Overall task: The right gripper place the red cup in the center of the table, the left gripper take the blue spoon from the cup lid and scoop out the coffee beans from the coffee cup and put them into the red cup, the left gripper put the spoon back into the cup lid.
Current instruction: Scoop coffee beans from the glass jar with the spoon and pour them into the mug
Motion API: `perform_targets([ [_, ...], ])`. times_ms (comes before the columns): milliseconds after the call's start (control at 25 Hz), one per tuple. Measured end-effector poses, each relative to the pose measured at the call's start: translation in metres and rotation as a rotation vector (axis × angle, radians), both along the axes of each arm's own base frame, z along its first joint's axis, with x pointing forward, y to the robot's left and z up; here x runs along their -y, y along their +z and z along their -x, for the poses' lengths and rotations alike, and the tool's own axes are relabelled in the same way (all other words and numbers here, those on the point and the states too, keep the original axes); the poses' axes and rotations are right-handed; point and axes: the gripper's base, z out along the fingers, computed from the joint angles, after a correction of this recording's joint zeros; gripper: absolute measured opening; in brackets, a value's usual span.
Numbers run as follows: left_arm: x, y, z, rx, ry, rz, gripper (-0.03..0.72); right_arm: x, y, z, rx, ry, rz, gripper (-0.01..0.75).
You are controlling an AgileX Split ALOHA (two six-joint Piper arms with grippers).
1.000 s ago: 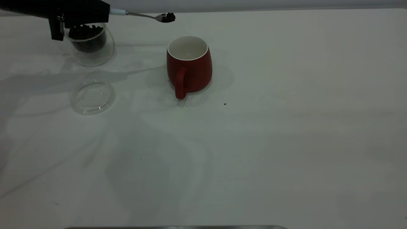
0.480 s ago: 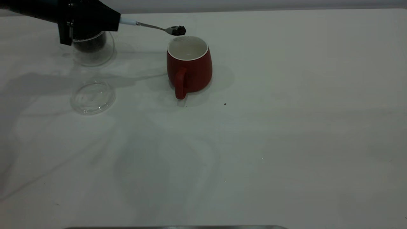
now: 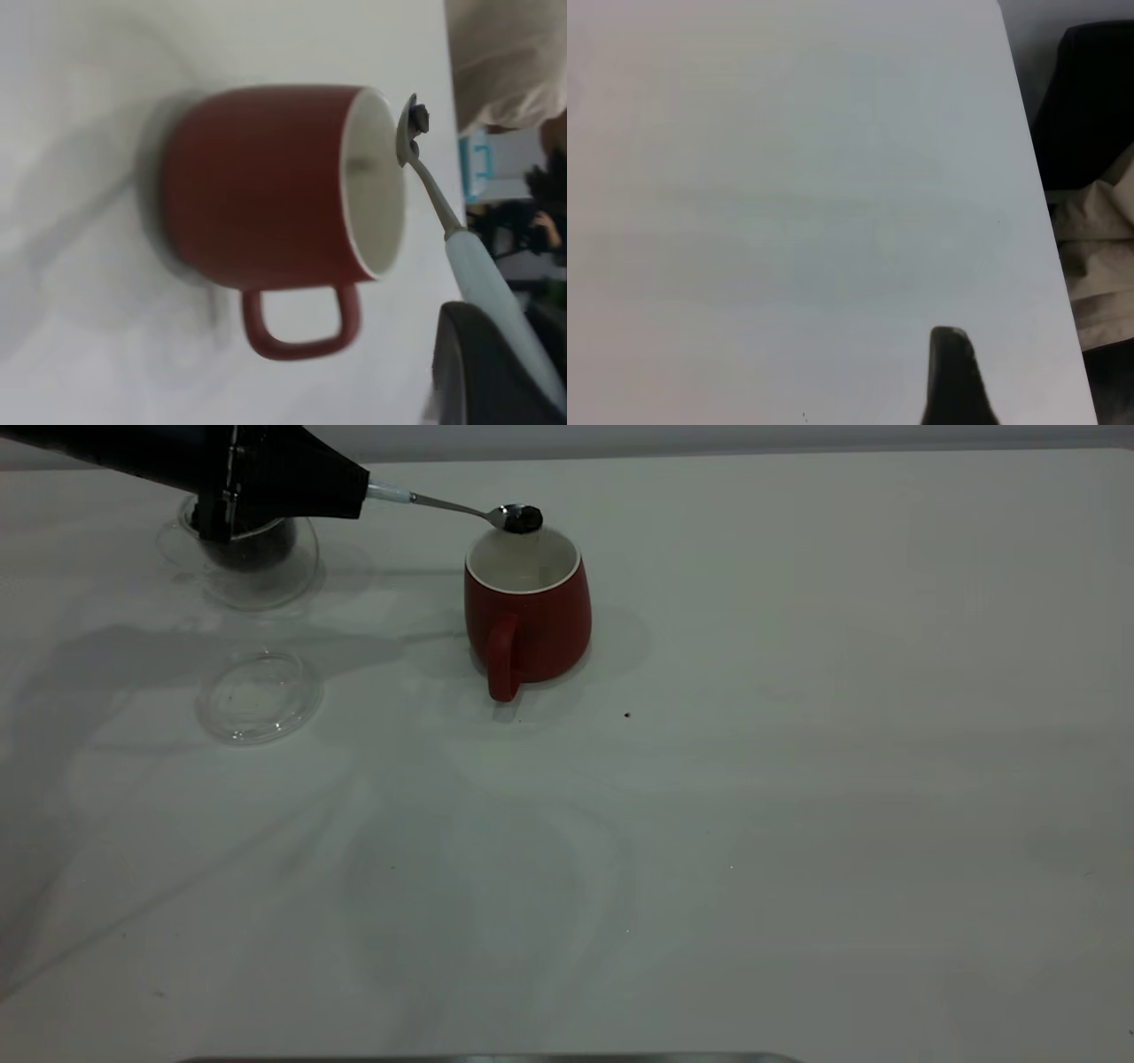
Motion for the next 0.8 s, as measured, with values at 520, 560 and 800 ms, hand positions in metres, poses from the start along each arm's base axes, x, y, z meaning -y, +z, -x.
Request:
perform_targets([
  [520, -0.0015, -0.0021, -0.0026, 0.117, -0.030, -0.045, 0.127, 0.0000, 0.0000, 0.0000, 0.000, 0.000, 0.000, 0.518],
  [560, -0.0015, -0.0021, -0.0026, 0.117, -0.030, -0.045, 0.127, 0.0000, 0.0000, 0.0000, 0.000, 0.000, 0.000, 0.518],
  [800, -0.0016, -0.0022, -0.0024, 0.140, -0.045, -0.049, 0.127, 0.0000, 0.0000, 0.0000, 0.000, 0.000, 0.000, 0.518],
])
